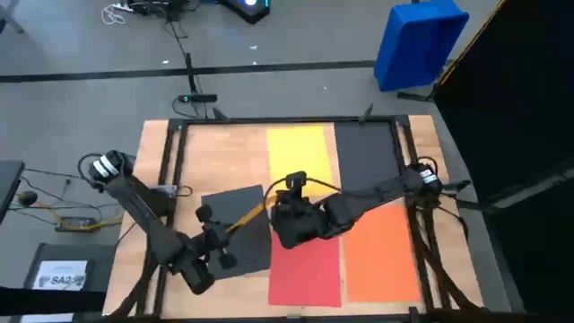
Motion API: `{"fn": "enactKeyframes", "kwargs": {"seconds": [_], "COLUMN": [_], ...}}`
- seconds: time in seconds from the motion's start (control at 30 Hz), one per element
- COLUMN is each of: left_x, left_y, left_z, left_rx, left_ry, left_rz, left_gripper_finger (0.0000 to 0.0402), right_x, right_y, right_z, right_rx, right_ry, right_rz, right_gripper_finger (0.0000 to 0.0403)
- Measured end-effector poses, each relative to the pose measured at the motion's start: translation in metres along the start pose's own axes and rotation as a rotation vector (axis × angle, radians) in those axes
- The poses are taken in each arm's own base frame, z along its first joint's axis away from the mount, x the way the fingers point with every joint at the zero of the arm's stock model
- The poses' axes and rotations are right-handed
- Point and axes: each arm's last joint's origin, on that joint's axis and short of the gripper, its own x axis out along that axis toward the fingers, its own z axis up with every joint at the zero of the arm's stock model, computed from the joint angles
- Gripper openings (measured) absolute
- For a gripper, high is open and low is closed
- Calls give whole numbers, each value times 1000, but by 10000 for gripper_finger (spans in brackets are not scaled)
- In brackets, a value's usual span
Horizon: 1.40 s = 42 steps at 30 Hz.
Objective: Organize paper
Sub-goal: Stack the yellow paper on top of the yellow paper
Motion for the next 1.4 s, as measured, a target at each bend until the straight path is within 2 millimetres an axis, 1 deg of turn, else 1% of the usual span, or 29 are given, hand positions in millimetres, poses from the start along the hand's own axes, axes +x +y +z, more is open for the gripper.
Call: {"fn": "enactKeyframes", "kwargs": {"seconds": [0.13, 0.3, 0.5, 0.53, 0.6, 0.63, 0.7, 0.8, 0.9, 0.97, 1.03, 1.1, 1.17, 1.23, 1.3, 1.4], "left_x": [5, 10, 10, 9, 9, 8, 8, 8, 8, 8, 8, 8, 8, 8, 9, 12], "left_y": [2, 3, 11, 12, 14, 15, 15, 15, 15, 15, 14, 14, 13, 12, 13, 13], "left_z": [2, 4, 10, 11, 13, 14, 15, 14, 14, 14, 14, 14, 15, 15, 15, 16], "left_rx": [-7, -7, -16, -17, -17, -20, -22, -23, -27, -28, -30, -36, -41, -37, -36, -42], "left_ry": [36, 53, 63, 62, 60, 62, 62, 67, 72, 75, 84, 93, 97, 99, 100, 116], "left_rz": [4, 12, 5, 3, 0, -4, -6, -10, -16, -19, -25, -36, -48, -52, -50, -48], "left_gripper_finger": [0, 0, 0, 0, 0, 0, 0, 0, 0, 0, 0, 0, 0, 0, 0, 0], "right_x": [-20, -38, -67, -72, -78, -80, -77, -63, -40, -26, -18, -17, -18, -14, -4, 23], "right_y": [-22, -45, -78, -81, -80, -75, -58, -17, 33, 66, 87, 95, 97, 99, 95, 79], "right_z": [-3, -16, -31, -31, -31, -31, -32, -42, -65, -85, -103, -114, -123, -132, -141, -153], "right_rx": [115, 211, 343, 366, 388, 388, 372, 369, 443, 523, 624, 749, 851, 900, 916, 885], "right_ry": [54, 114, 96, 82, 69, 71, 86, 114, 107, 99, 74, 11, -68, -155, -225, -213], "right_rz": [92, 139, 138, 145, 194, 220, 241, 223, 228, 302, 373, 441, 498, 515, 472, 361], "right_gripper_finger": [90, 130, 156, 158, 160, 161, 163, 166, 167, 166, 164, 163, 163, 166, 171, 182]}}
